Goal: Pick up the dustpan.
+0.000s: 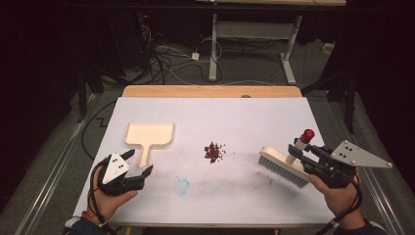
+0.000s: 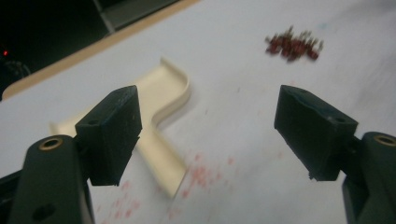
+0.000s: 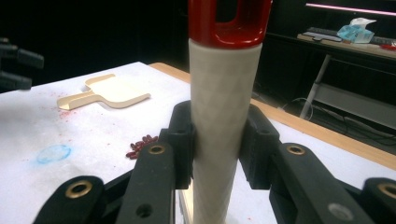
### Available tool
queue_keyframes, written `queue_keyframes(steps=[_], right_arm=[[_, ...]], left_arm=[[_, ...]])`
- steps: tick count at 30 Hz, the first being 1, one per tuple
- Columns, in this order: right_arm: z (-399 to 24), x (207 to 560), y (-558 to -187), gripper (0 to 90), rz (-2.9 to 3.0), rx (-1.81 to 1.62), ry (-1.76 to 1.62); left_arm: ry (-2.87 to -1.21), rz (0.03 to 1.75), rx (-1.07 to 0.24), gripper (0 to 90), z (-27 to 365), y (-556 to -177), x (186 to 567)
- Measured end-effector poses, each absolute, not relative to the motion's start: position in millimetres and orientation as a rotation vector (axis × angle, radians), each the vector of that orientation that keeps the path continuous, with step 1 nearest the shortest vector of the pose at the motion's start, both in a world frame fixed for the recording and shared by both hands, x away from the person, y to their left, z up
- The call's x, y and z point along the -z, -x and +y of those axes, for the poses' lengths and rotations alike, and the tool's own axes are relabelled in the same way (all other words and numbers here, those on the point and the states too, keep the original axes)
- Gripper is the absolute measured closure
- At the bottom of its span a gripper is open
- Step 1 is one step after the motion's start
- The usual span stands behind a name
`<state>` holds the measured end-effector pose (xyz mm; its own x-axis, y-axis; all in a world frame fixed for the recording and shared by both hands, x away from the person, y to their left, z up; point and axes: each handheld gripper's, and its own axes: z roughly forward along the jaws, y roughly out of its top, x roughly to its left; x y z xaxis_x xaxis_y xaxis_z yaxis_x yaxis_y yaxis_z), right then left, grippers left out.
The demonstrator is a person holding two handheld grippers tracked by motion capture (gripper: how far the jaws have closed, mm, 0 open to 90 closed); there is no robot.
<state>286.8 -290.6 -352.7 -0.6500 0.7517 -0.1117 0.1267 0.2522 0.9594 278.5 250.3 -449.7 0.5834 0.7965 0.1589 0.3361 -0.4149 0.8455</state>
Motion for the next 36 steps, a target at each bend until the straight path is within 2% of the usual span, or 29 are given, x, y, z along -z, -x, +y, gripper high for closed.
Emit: queue_keyframes(steps=[5,19,27,32,36], right_arm=[[-290,354,-287,69.6,1.966,-1.417,-0.795],[-282,354,-290,69.6,1.978,-1.422,-0.772],[-280,357,-293,69.6,1.989,-1.408,-0.781],[-280,358,-293,69.6,1.987,-1.405,-0.783],[-280,358,-293,69.6,1.986,-1.405,-0.788]], left_arm=[[-2.024,0.909,-0.777,22.3,252,-273,451],[-2.096,1.038,-0.695,20.5,251,-284,457],[-2.114,1.187,-0.633,21.0,244,-320,456],[-2.109,1.358,-0.506,29.0,240,-353,468],[-2.127,1.449,-0.445,31.4,240,-377,484]])
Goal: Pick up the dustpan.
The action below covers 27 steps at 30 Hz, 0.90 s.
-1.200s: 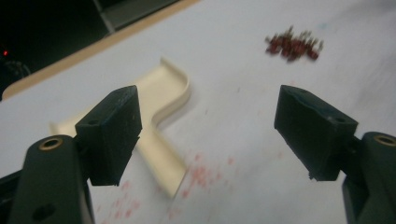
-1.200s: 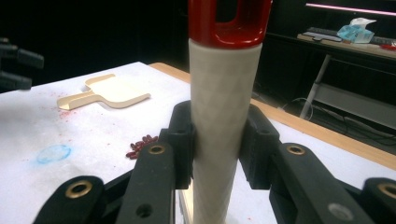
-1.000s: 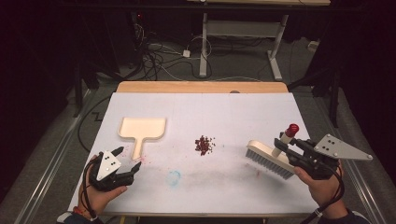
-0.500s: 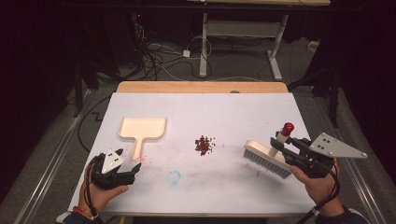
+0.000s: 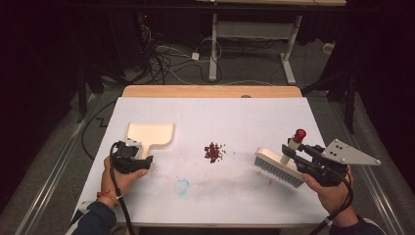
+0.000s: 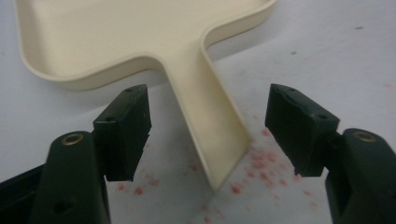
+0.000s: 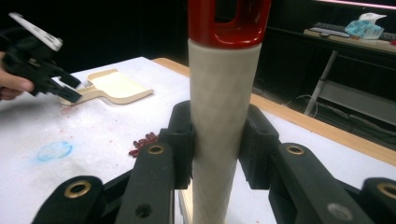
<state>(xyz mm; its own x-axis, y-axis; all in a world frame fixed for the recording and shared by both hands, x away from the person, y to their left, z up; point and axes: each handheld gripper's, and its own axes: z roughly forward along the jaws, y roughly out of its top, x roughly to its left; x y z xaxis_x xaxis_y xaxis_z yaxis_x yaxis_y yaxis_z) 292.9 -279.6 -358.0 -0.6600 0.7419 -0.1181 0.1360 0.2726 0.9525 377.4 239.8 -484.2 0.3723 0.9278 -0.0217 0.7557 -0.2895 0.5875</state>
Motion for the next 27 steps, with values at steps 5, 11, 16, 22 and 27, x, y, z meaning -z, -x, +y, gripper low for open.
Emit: queue_keyframes(steps=[5,11,16,22,27], right_arm=[[-278,360,-294,69.6,1.995,-1.405,-0.789],[-275,361,-294,69.6,2.004,-1.397,-0.783],[-273,361,-293,69.6,2.010,-1.400,-0.773],[-274,362,-294,69.6,2.006,-1.399,-0.779],[-275,362,-294,69.6,2.000,-1.400,-0.785]], left_arm=[[-2.085,1.445,-0.411,38.5,243,-388,489],[-2.041,1.487,-0.458,62.6,246,-389,490],[-2.053,1.473,-0.466,64.1,245,-389,490],[-2.099,1.433,-0.475,64.3,243,-389,485],[-2.125,1.391,-0.502,64.3,238,-384,474]])
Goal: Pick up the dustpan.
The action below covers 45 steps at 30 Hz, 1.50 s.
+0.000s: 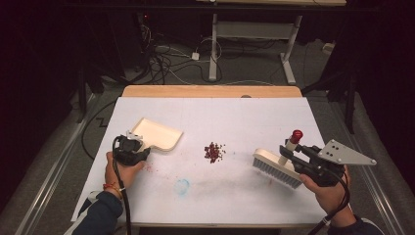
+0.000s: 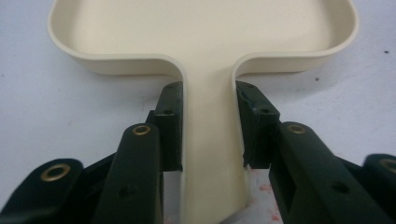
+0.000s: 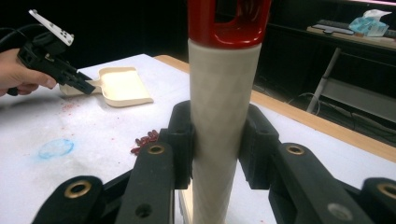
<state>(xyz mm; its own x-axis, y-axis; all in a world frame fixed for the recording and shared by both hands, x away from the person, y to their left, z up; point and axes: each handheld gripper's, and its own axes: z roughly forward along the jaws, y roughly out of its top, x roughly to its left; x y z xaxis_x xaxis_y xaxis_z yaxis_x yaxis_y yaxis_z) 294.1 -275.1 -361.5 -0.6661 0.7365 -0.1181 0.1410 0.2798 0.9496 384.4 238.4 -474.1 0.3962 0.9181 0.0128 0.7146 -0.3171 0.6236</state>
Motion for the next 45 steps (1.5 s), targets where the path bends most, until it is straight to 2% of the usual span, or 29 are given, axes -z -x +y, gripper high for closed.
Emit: queue_keyframes(steps=[16,29,45], right_arm=[[-276,364,-296,69.7,1.980,-1.395,-0.812],[-273,366,-300,69.7,1.992,-1.407,-0.803],[-266,368,-309,69.7,2.005,-1.394,-0.811]], left_arm=[[-2.211,1.230,-0.480,64.5,234,-357,454],[-2.303,1.034,-0.362,64.4,221,-322,449],[-2.335,0.952,-0.285,64.4,219,-299,451]])
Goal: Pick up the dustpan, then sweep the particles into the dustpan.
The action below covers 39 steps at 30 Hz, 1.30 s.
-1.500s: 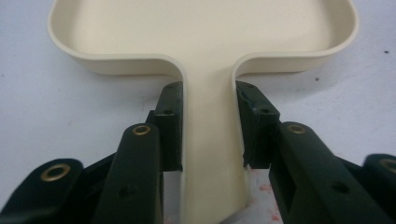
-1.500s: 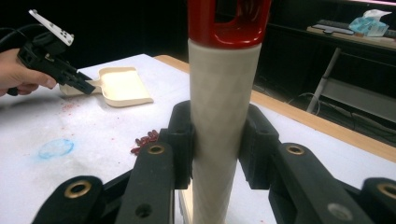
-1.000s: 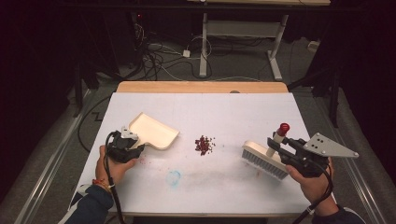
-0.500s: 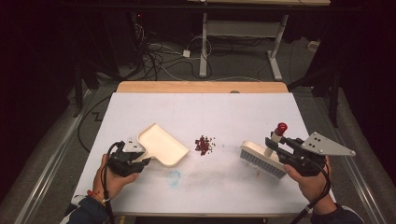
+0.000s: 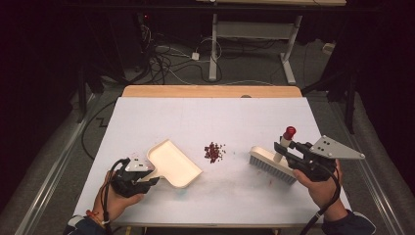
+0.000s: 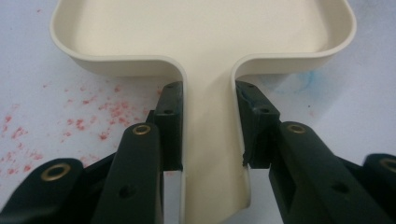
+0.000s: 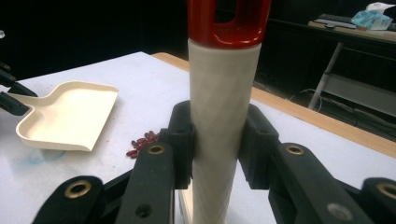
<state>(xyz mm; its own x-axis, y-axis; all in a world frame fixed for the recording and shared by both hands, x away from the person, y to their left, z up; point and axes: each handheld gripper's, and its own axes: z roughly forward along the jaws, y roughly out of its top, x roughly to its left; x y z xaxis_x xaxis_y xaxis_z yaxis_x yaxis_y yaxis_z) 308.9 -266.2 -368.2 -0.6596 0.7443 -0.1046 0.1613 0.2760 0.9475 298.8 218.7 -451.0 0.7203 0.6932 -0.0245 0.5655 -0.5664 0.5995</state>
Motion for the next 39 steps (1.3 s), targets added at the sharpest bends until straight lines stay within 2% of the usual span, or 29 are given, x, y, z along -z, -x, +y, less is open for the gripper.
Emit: queue_keyframes(steps=[14,22,27,39], right_arm=[[-270,369,-309,69.7,1.987,-1.402,-0.822],[-267,370,-315,69.7,1.995,-1.438,-0.843],[-256,371,-329,69.7,1.993,-1.431,-0.841],[-219,365,-378,69.8,1.931,-1.402,-0.876]], left_arm=[[-2.389,0.883,-0.248,64.3,209,-299,457],[-2.383,0.901,-0.245,64.2,208,-301,458],[-2.370,0.917,-0.217,64.1,209,-301,461],[-2.393,0.898,-0.240,64.2,200,-301,464]])
